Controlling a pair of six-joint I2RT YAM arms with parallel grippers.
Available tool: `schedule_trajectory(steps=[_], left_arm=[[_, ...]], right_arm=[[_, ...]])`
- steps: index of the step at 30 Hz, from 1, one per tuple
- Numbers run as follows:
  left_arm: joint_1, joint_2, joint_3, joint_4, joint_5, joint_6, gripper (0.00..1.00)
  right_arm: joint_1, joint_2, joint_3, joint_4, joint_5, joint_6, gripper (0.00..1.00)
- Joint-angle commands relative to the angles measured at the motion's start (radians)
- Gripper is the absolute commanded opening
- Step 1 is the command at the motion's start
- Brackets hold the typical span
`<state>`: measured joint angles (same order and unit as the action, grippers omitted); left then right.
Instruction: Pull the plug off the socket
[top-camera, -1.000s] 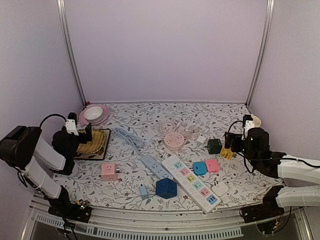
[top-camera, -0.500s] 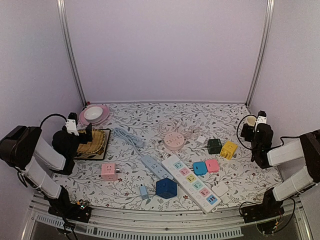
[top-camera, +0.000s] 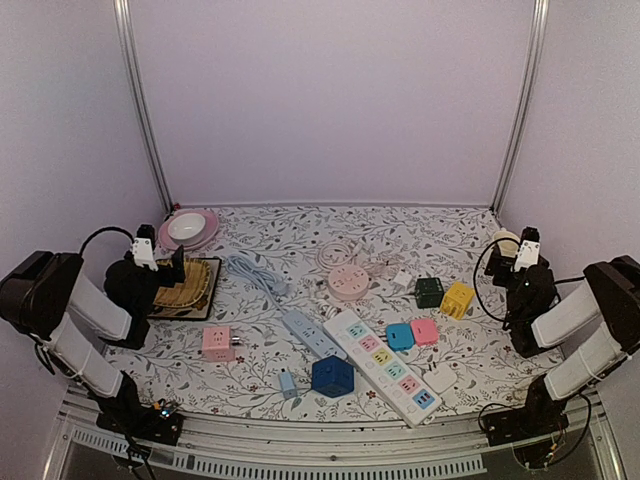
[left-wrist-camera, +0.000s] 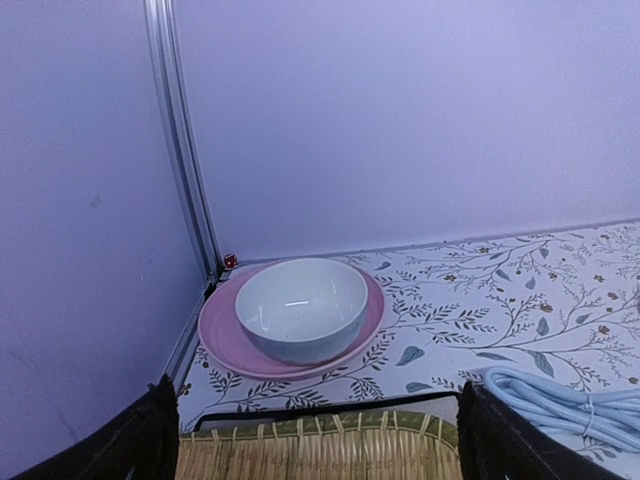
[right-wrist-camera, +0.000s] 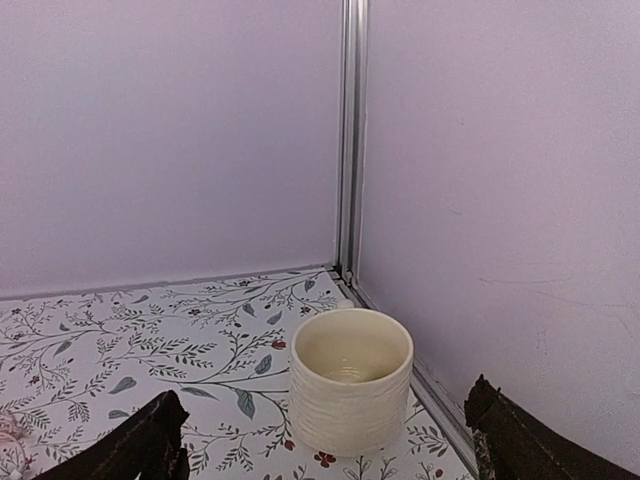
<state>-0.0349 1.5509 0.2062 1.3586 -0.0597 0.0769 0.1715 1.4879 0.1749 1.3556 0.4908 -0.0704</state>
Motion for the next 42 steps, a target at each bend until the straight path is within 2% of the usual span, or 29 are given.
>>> schedule_trajectory(steps=[1, 6, 7, 8, 9, 42], left_arm=[[-0.006, 0.001, 0.020, -0.018, -0.003, -0.002, 0.97], [-0.005, 0.001, 0.021, -0.019, -0.004, -0.003, 0.97], [-0.006, 0.001, 0.021, -0.019, -0.004, -0.004, 0.97], [-0.005, 0.000, 0.020, -0.019, -0.005, -0.003, 0.97], [-0.006, 0.001, 0.022, -0.020, -0.005, -0.004, 0.97], [-0.007, 0.001, 0.025, -0.026, -0.019, -0.010, 0.97]], right_arm=[[-0.026, 0.000, -0.005, 0.063, -0.067, -0.009, 0.99], [-0.119, 0.006, 0.042, -0.052, -0.274, 0.050, 0.99], [-0.137, 0.028, 0.053, -0.078, -0.289, 0.056, 0.99], [-0.152, 0.056, 0.043, -0.004, -0.296, 0.087, 0.99], [-0.159, 0.041, 0.052, -0.050, -0.303, 0.097, 0.99], [-0.162, 0.046, 0.051, -0.039, -0.350, 0.089, 0.99]])
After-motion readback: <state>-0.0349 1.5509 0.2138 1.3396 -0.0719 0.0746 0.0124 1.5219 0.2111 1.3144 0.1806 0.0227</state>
